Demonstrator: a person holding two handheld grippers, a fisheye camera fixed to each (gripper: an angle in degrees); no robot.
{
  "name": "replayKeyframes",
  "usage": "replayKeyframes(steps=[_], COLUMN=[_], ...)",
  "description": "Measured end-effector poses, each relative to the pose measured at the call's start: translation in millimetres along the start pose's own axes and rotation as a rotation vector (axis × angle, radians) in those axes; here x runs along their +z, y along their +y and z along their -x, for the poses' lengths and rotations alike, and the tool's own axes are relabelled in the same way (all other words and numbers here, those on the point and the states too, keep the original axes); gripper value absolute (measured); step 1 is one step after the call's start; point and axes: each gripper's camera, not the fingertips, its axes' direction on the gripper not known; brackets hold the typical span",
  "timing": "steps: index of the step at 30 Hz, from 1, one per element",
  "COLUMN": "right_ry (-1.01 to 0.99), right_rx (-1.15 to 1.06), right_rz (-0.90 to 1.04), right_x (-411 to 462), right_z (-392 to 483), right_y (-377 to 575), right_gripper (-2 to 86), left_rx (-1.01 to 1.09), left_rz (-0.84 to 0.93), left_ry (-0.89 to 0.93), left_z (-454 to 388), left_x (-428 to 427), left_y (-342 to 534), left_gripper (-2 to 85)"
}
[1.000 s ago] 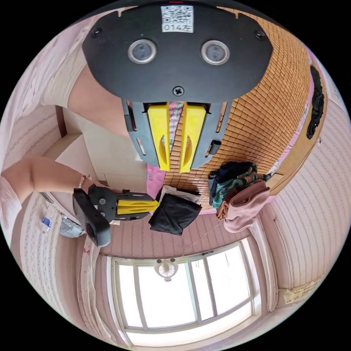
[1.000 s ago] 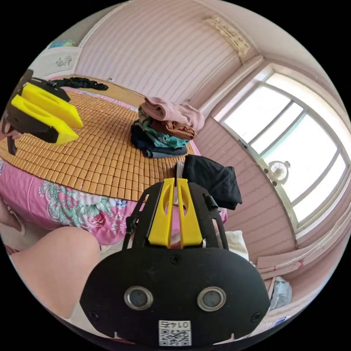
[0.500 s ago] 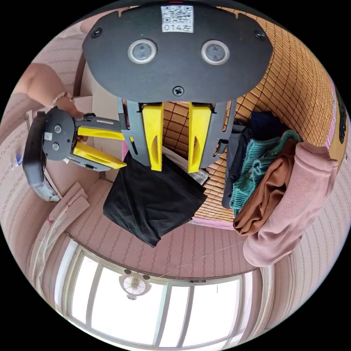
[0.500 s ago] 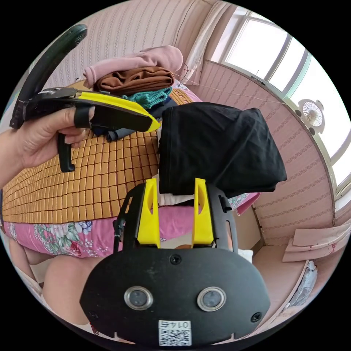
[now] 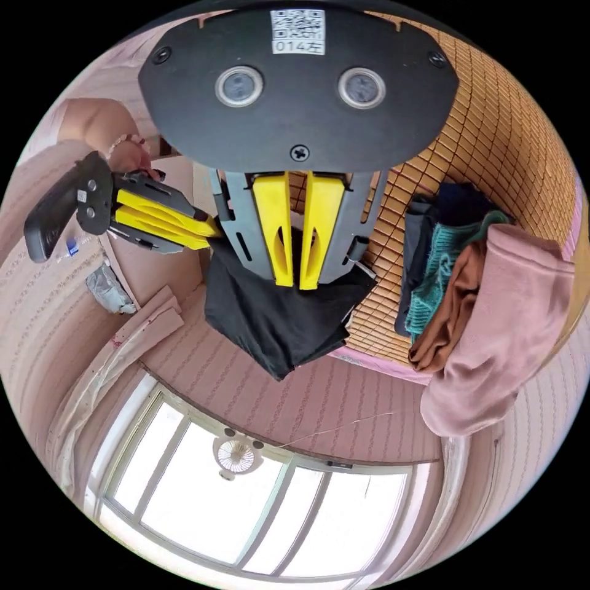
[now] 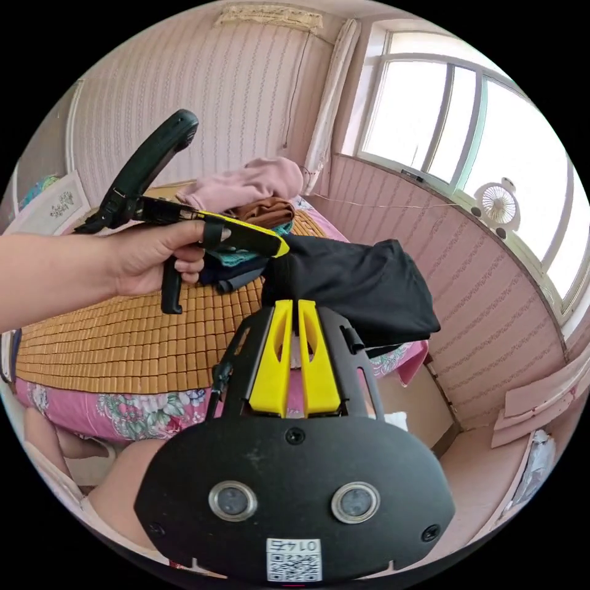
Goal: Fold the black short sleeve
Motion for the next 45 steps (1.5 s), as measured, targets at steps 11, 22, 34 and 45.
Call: replayKeyframes(steps=[11, 22, 34, 45], right_ry=[-0.861, -1.088, -0.794, -0.675], right_rx=[-0.129, -0.256, -0.294, -0.491], right_rz=[-0.270, 0.141, 0.566, 0.511], right_x=[-198, -146, -6, 47], right_z=[130, 379, 457, 597], right_y=[-65, 32, 163, 92], right_gripper=[-0.2, 3.0, 7.7, 13.0], left_rx=[0.029, -0.059, -0.407, -0.945], left_rz=[-0.042, -0.007, 0.184, 0.101], left_ry=[-0.425, -0.499, -0.495, -0.543], left_z=[-17, -7, -18, 175], left_x=[-431, -555, -544, -614], left_y=[145, 378, 669, 699], left_gripper=[-0.7, 0.8, 2.7, 8.3])
